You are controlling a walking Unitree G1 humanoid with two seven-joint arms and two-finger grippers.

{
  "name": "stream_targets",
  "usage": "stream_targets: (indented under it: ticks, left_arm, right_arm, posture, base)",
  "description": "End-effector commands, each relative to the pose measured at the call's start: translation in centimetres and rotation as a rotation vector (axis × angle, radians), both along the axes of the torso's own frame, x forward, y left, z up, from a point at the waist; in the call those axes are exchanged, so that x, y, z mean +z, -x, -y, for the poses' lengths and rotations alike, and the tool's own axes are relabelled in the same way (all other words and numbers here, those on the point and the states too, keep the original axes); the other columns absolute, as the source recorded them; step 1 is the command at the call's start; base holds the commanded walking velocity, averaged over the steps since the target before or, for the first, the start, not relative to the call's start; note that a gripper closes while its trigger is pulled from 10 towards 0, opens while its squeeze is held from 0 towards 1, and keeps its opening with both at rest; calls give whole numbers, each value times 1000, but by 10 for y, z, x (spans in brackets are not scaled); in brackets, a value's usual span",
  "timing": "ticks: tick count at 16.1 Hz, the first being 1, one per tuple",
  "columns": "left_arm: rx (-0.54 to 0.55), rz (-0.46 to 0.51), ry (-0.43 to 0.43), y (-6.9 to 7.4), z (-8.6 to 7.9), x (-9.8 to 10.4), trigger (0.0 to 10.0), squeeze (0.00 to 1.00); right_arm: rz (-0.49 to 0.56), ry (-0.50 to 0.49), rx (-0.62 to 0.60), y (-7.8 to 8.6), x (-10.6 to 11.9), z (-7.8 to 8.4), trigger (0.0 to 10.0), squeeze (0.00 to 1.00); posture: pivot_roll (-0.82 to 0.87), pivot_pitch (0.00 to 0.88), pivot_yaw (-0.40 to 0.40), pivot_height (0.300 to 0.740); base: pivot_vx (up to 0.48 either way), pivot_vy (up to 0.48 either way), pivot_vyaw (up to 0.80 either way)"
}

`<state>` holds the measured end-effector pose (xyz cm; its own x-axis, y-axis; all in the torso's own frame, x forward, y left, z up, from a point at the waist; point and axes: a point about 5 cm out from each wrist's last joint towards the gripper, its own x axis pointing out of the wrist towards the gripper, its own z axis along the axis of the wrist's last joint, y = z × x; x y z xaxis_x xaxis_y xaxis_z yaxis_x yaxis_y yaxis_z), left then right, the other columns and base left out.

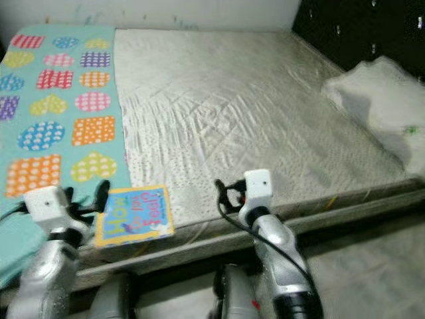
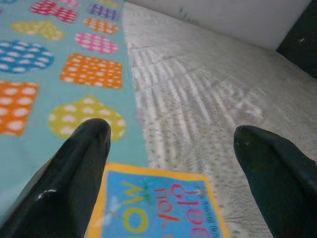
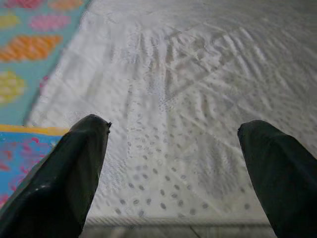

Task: Clean up the room

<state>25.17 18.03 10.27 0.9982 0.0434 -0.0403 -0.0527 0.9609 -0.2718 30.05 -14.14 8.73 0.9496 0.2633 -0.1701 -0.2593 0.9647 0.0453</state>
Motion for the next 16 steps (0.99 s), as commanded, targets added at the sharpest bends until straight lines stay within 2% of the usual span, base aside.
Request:
stream_targets:
  ticks: [1, 3, 9, 16]
  left_arm:
    - [-4, -11, 0, 1, 0, -2, 10000, 0]
    - [-3, -11, -1, 1, 0, -2, 10000, 0]
    - [1, -31, 4, 0, 1, -4, 10000, 0]
    - [16, -115, 27, -10, -3, -14, 10000, 0]
  right_arm:
    - [5, -1, -13, -2, 2, 2, 10000, 0]
    - [5, 0, -11, -2, 2, 2, 10000, 0]
    - [2, 4, 1, -1, 1, 1, 10000, 0]
    - [4, 1, -4, -1, 2, 1, 10000, 0]
  posture:
    - [-49, 86, -92, 585]
    - [-49, 85, -92, 585]
    - [-50, 83, -94, 585]
    - [-56, 94, -92, 517]
  base:
    - [0, 480, 0]
    - [0, 364, 0]
    - [0, 0, 0]
    - [0, 0, 0]
